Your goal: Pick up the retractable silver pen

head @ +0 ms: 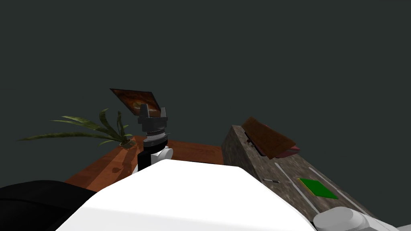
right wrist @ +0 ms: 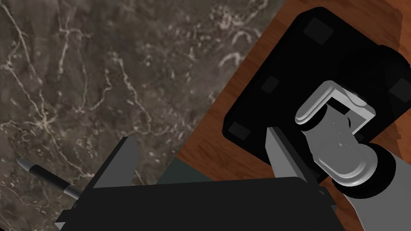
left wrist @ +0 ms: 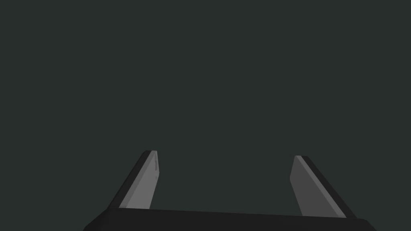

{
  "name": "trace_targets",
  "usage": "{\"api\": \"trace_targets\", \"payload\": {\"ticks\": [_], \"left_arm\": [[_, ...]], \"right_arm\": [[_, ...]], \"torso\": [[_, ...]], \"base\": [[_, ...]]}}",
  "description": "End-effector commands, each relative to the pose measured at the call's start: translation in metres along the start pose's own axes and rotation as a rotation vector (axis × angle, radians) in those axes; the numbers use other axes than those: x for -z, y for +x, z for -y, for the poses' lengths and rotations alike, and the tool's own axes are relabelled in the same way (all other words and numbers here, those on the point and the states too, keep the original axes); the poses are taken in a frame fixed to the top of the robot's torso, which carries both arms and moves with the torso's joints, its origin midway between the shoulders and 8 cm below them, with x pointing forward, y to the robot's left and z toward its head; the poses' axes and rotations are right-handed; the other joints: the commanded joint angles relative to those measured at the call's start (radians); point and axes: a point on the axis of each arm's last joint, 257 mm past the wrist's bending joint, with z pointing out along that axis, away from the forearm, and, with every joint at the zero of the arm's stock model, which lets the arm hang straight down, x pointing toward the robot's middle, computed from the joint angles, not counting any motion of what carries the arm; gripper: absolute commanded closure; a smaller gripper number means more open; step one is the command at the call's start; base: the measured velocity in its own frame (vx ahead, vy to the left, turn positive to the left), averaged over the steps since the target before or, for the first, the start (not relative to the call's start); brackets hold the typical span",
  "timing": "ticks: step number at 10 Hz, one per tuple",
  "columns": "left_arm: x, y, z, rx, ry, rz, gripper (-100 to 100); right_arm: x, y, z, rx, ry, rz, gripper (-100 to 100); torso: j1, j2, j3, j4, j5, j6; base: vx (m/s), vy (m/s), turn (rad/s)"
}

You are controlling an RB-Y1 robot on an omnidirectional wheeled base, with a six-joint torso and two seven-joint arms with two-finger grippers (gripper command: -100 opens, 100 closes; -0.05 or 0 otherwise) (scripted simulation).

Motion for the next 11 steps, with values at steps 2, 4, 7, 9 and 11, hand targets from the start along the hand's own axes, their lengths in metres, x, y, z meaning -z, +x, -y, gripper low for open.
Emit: {"api": "trace_targets", "payload": {"ticks": [2,4,7,9,11], "left_arm": [[0.000,0.000,0.000,0.000,0.000,0.000,0],[0.000,0.000,0.000,0.000,0.000,0.000,0],[0.000,0.000,0.000,0.000,0.000,0.000,0],[0.000,0.000,0.000,0.000,0.000,0.000,0],[0.000,0.000,0.000,0.000,0.000,0.000,0]], "right_arm": [[0.000,0.004,0.007,0.062,0.014,-0.027,-100],[0.000,0.013,0.014,0.122,0.034,-0.067,-100],[0.000,0.020,0.022,0.198,0.053,-0.103,-100],[0.000,0.025,0.028,0.258,0.070,-0.132,-100],[0.000,0.028,0.034,0.315,0.086,-0.156,-100]], "torso": [[0.000,0.000,0.000,0.000,0.000,0.001],[0.000,0.000,0.000,0.000,0.000,0.000],[-0.001,0.000,0.000,0.000,0.000,0.001],[0.000,0.000,0.000,0.000,0.000,0.000],[0.000,0.000,0.000,0.000,0.000,0.001]], "base": [[0.006,-0.014,0.055],[0.007,-0.013,0.142],[0.006,-0.017,0.077],[0.005,-0.011,0.131],[0.006,-0.016,0.104]]}}
